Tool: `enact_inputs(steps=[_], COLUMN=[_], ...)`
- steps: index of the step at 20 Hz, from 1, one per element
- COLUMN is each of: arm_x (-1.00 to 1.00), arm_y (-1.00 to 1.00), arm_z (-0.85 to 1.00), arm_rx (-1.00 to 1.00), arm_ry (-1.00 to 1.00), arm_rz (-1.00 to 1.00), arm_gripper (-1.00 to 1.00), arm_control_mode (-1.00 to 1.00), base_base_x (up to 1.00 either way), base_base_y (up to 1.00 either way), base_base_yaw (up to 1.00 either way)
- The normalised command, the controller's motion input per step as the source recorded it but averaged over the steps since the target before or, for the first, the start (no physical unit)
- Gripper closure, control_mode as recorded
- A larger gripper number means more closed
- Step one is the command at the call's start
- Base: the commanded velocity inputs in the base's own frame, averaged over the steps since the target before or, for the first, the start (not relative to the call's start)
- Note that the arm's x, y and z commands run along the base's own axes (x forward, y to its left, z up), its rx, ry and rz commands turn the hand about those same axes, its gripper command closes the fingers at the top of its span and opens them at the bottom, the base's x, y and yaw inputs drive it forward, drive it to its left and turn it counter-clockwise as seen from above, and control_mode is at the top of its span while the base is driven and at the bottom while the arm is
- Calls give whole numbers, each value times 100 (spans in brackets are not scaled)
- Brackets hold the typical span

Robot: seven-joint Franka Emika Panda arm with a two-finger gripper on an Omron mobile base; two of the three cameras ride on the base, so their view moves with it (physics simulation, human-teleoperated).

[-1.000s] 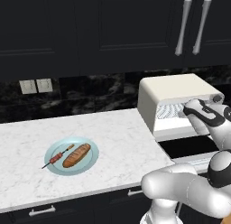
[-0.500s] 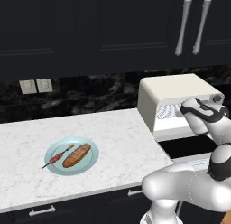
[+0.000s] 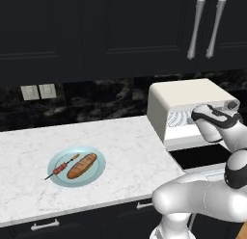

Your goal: Pick up the kebab skewer and baguette bread, and place them inside the toaster oven. Close the toaster oven door and start by setting the timer.

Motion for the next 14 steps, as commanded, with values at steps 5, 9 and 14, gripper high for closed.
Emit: enact_inputs(steps=[5,9,14], arm_x=[1,12,12], arm_y=[0,0,0], arm_z=[-10,-3,0], arm_rx=[0,0,0], arm_ry=[0,0,0], arm_rz=[0,0,0], arm_gripper=[-100,-100,-100], arm_control_mode=[-100,-100,-100], base_base_x=[0,0,0], base_base_y=[0,0,0], base_base_yaw=[0,0,0])
